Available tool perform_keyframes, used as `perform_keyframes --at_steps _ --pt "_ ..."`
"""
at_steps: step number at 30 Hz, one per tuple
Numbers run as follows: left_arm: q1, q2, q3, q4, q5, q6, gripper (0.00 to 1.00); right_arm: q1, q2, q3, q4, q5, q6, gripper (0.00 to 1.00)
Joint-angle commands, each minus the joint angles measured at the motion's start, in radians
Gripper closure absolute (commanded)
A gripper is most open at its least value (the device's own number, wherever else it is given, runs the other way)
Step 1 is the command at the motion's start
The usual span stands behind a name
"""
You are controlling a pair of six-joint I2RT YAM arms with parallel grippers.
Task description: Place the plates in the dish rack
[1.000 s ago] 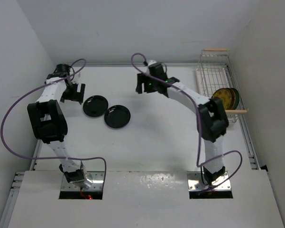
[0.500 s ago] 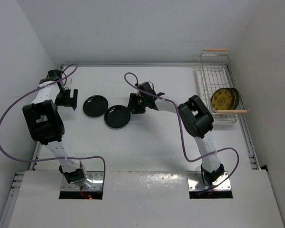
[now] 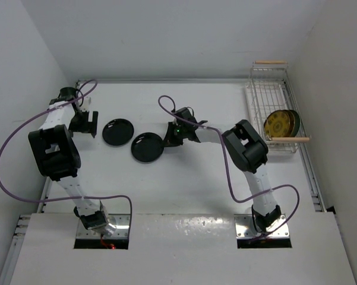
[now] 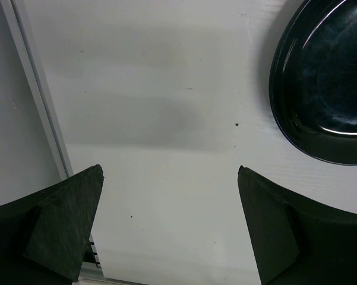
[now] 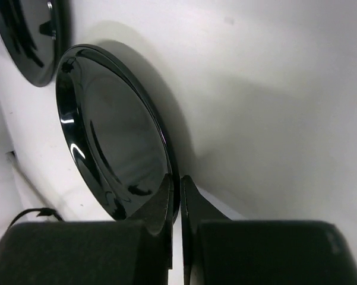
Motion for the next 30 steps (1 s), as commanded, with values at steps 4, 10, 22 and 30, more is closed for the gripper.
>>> perform_keyframes --at_steps 4,10,22,30 --pt "0.001 -0.048 0.02 0.01 0.019 0.006 0.0 -0.137 -0.402 -0.092 0.017 0.187 -0.156 1.0" --pt "0.001 -0.048 0.02 0.01 0.055 0.006 0.0 -0.28 -0.7 -0.049 -0.214 0.58 -0.573 1.0" --pt "-0.009 -0.029 0.047 0.001 0.098 0.015 0.01 -0.544 -0.817 -0.129 -0.204 1.239 -1.224 1.0" --pt "-0.018 -0.006 0.047 -0.008 0.146 0.006 0.03 -0.633 -0.795 -0.23 -0.363 1.041 -1.014 1.0"
